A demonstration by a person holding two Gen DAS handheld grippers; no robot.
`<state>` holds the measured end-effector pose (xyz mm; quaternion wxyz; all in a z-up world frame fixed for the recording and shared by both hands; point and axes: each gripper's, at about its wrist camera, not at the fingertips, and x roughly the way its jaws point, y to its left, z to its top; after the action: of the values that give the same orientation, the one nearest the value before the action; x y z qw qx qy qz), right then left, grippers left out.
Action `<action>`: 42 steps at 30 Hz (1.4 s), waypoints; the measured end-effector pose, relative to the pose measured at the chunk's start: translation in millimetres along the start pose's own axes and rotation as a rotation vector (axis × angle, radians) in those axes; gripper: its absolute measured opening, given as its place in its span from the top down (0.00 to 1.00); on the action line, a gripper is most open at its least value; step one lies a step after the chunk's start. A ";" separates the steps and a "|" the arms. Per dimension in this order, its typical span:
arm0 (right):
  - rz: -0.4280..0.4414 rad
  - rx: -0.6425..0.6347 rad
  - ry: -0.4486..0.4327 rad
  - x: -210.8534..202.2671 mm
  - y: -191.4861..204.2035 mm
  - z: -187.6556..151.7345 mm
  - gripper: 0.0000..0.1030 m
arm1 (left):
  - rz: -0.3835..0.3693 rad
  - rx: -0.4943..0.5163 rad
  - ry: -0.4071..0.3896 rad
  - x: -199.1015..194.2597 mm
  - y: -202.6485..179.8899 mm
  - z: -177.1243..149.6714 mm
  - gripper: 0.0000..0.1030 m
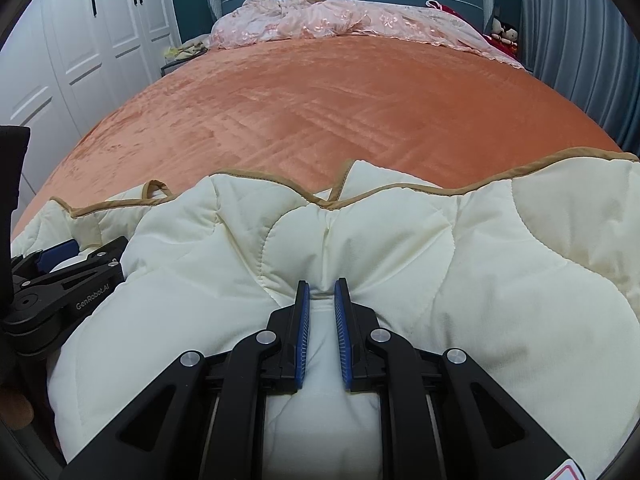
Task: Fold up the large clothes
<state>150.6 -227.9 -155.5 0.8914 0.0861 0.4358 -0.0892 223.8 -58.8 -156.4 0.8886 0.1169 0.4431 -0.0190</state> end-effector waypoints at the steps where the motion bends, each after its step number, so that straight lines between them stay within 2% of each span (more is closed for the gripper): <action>1: -0.001 0.000 -0.001 -0.3 0.1 -0.2 0.87 | 0.001 0.001 -0.001 0.1 -0.1 0.0 0.38; 6: 0.001 0.002 0.000 -1.1 -0.1 0.0 0.87 | -0.003 -0.001 0.003 -0.6 0.0 0.1 0.38; 8: 0.007 0.016 0.001 -14.1 -4.1 3.7 0.90 | -0.033 -0.017 0.018 -6.0 6.8 3.3 0.38; 11: -0.031 0.075 -0.096 -57.6 -28.4 15.1 0.90 | -0.074 -0.089 0.012 -29.7 33.6 10.4 0.38; 14: -0.097 0.127 -0.119 -77.2 -70.3 22.8 0.89 | -0.023 -0.124 -0.023 -46.4 61.7 16.4 0.38; 17: -0.192 0.212 -0.082 -65.4 -118.2 16.5 0.89 | 0.030 -0.167 -0.005 -35.2 87.9 19.6 0.38; 19: -0.178 0.284 -0.028 -48.4 -142.7 5.2 0.92 | 0.031 -0.221 0.049 -16.5 102.3 16.7 0.38; 21: -0.153 0.313 -0.003 -31.6 -151.1 -7.2 0.92 | 0.018 -0.250 0.072 -2.1 107.8 9.7 0.31; 25: -0.212 0.245 -0.029 -17.4 -138.6 -13.0 0.90 | 0.063 -0.231 0.041 7.2 99.6 0.3 0.24; 29: -0.227 0.236 -0.044 -12.3 -137.2 -12.1 0.90 | 0.045 -0.285 0.055 17.0 107.2 -3.1 0.14; 33: -0.273 0.202 -0.027 -24.3 -127.7 -2.4 0.90 | 0.026 -0.293 0.075 11.6 110.8 -1.8 0.15; 35: -0.210 0.184 -0.071 -54.3 -113.1 1.8 0.87 | -0.006 -0.313 0.068 -6.7 120.9 0.2 0.20; 38: -0.101 0.111 -0.129 -110.0 -77.9 -7.0 0.87 | -0.047 -0.337 0.014 -51.4 145.4 -8.8 0.20; 40: -0.024 0.033 -0.130 -137.5 -48.3 -23.8 0.87 | -0.068 -0.335 -0.016 -86.9 163.9 -23.5 0.20; 42: 0.021 -0.046 -0.103 -152.1 -18.7 -45.9 0.87 | -0.057 -0.304 -0.027 -120.4 179.1 -44.8 0.20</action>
<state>19.3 -222.6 -64.2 0.9154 0.0655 0.3902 -0.0741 140.3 116.9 -52.9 0.9010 -0.0318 0.4321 0.0216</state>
